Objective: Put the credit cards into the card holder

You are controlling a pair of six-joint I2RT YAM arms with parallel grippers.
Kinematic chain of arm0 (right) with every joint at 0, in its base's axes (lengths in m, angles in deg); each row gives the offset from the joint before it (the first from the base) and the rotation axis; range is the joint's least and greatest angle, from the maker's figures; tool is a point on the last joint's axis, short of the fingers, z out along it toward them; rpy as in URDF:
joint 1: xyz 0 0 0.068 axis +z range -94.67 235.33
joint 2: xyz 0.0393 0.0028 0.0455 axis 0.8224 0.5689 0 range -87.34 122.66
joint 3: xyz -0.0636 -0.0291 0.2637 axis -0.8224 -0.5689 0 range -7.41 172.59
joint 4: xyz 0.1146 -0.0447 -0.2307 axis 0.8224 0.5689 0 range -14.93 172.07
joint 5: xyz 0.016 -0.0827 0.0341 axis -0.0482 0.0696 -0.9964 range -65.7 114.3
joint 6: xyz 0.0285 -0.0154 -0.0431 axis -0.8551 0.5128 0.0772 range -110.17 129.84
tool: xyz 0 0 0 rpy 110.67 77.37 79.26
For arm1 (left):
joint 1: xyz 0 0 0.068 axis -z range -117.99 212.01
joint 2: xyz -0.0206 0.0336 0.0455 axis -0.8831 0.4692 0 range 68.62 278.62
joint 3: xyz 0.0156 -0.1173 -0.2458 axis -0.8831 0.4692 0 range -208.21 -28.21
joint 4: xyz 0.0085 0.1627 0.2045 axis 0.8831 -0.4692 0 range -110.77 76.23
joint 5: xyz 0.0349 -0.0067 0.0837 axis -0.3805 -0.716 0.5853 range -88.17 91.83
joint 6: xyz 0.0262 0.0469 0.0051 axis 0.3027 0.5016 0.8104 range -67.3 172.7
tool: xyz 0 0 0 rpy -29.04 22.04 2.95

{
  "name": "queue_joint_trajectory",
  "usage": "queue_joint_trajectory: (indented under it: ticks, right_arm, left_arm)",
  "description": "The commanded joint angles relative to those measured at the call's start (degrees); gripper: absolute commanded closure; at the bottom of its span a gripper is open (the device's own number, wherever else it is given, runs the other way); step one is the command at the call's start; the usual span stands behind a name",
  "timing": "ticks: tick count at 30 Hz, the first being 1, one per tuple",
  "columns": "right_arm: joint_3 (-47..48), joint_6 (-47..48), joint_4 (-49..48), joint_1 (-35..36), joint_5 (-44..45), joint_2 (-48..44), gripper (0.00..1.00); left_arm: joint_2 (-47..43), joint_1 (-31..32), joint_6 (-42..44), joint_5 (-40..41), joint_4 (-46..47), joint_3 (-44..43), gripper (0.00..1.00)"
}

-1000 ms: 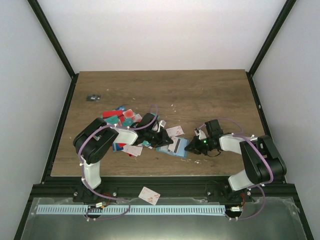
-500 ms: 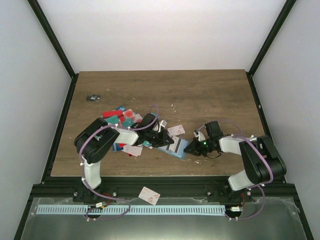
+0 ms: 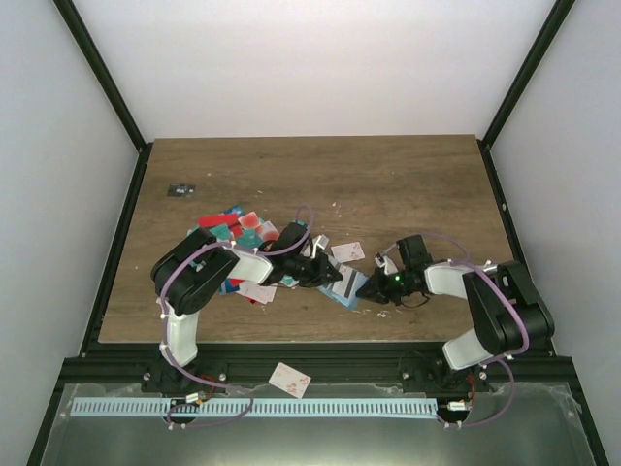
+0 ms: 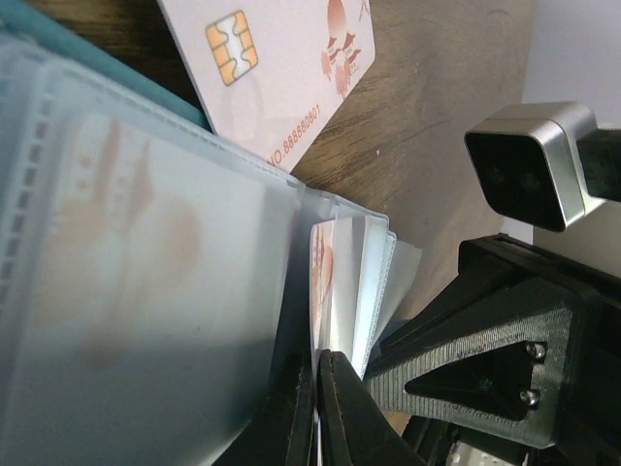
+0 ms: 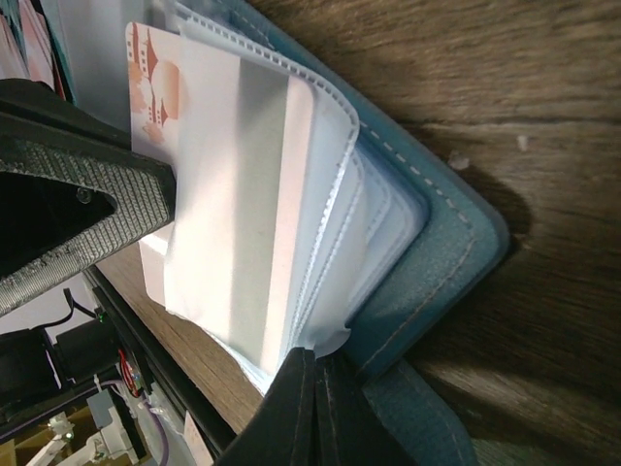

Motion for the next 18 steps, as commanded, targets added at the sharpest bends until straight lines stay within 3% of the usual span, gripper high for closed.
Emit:
queue_joint_trajectory:
  ticks: [1, 13, 18]
  right_arm:
    - [2.56, 1.36, 6.71, 0.82, 4.59, 2.43, 0.99]
    - [6.04, 4.83, 6.63, 0.81, 3.87, 5.67, 0.99]
    - [8.48, 6.84, 9.15, 0.8, 6.67, 6.18, 0.99]
  left_arm:
    - [1.47, 1.29, 4.25, -0.15, -5.89, -0.35, 0.96]
    - [3.28, 3.55, 3.06, -3.49, -5.36, -2.05, 0.92]
    - [3.42, 3.58, 11.05, -2.12, -17.44, -7.24, 0.81]
